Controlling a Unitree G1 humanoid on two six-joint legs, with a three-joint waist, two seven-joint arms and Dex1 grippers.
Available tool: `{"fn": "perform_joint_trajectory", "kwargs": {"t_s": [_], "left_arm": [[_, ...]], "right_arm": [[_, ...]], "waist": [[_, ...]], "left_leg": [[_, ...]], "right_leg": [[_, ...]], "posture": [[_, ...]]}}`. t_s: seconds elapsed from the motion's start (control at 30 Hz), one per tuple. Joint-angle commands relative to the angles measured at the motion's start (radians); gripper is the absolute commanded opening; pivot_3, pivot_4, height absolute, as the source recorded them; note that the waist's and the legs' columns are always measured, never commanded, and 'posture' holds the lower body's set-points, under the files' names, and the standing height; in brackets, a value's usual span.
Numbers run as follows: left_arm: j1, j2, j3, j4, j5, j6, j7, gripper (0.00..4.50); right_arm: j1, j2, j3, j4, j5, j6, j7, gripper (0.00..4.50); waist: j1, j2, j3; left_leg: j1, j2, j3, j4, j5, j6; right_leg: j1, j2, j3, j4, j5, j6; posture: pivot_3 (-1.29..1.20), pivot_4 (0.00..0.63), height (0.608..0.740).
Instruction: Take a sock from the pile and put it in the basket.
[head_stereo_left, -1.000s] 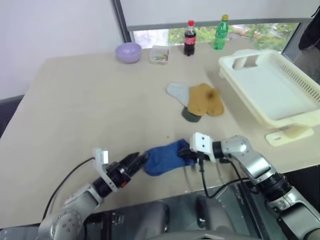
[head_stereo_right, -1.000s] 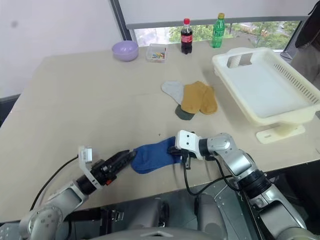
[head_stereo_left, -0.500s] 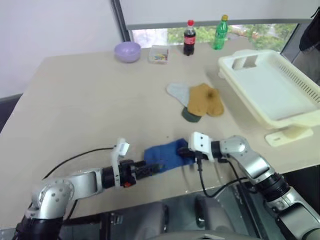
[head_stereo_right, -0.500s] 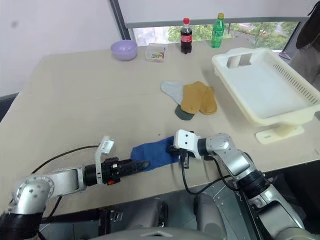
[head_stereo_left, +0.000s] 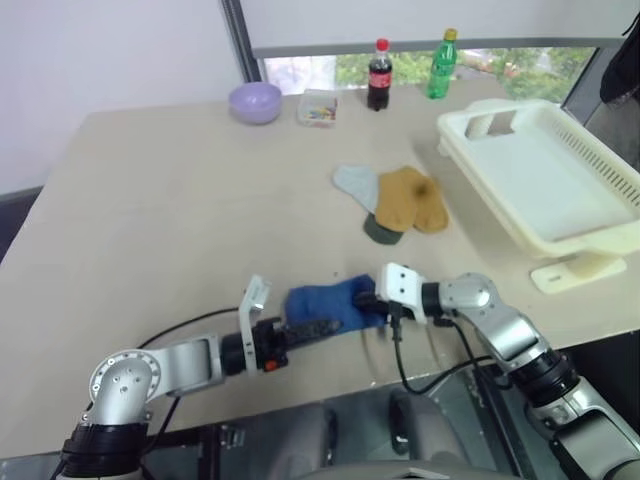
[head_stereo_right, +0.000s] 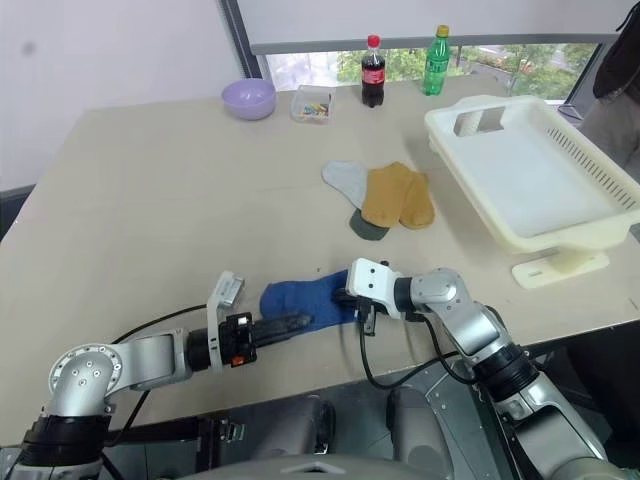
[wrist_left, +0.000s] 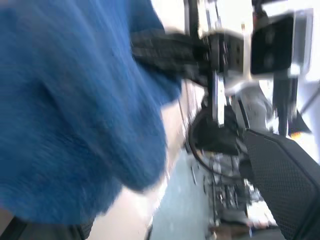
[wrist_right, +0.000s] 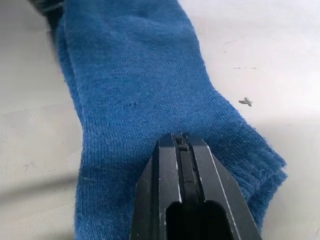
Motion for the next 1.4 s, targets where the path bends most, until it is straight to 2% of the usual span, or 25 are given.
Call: {"fn": "perform_joint_trajectory", "kwargs": {"t_s": [0.03,0.23,0.43,0.6,0.83,1.2,1.4], "left_arm": [[-0.006,0.027,0.065,0.012,-0.022,-0.036,0.004,4.46],[0.003,0.026,0.063,0.026,0.006,-0.042,-0.030,4.46],[0.034,0.045,0.022,-0.023,-0.077,0.024,-0.095,4.46],[0.030,0.047,0.027,-0.001,-0.135,0.005,-0.099,4.46],[-0.008,0.021,0.033,0.015,-0.130,-0.041,-0.151,4.46],[-0.144,-0.027,-0.125,0.069,0.183,-0.044,-0.382,4.46],[-0.161,-0.008,-0.132,0.090,0.290,-0.047,-0.468,4.46]], "right_arm": [[0.007,-0.008,-0.001,0.031,-0.033,0.025,-0.013,0.00],[-0.008,0.000,0.008,0.050,-0.040,0.015,-0.008,0.00],[-0.022,-0.003,0.004,0.056,-0.040,0.014,-0.001,0.00],[-0.032,-0.003,-0.005,0.043,-0.034,0.021,0.003,0.00],[-0.030,-0.007,0.001,0.030,-0.035,0.019,0.017,0.00],[-0.043,-0.012,0.005,0.049,-0.053,-0.016,0.032,0.00],[-0.033,-0.018,-0.003,0.035,-0.056,-0.009,0.029,0.00]], "waist": [[-0.001,0.000,0.000],[-0.001,-0.001,0.000],[-0.002,-0.001,0.001],[-0.001,-0.002,0.001],[0.000,-0.002,0.002],[0.000,-0.003,0.002],[0.000,-0.003,0.003]], "left_leg": [[0.000,0.000,0.000,0.000,0.000,0.000],[0.000,-0.001,0.001,0.000,0.000,0.000],[0.000,0.000,0.000,0.000,0.000,0.000],[-0.001,0.000,0.000,0.000,0.000,0.000],[-0.001,-0.001,0.000,0.000,0.000,0.000],[-0.002,-0.002,0.001,0.000,0.000,0.000],[-0.002,-0.002,0.001,0.000,0.000,0.000]], "right_leg": [[0.000,0.000,0.000,0.000,0.000,0.000],[0.000,0.000,0.000,0.000,0.000,0.000],[0.000,0.000,0.000,0.000,0.000,0.000],[0.000,0.000,0.000,0.000,0.000,0.000],[-0.001,0.000,0.000,-0.001,0.000,0.000],[-0.001,0.000,0.001,-0.002,0.000,0.000],[-0.001,0.000,0.001,-0.002,0.000,0.000]], "posture": [[0.00,0.150,0.732],[0.00,0.150,0.732],[0.00,0.150,0.732],[0.00,0.150,0.732],[0.00,0.150,0.732],[0.00,0.150,0.732],[0.00,0.150,0.732]]}}
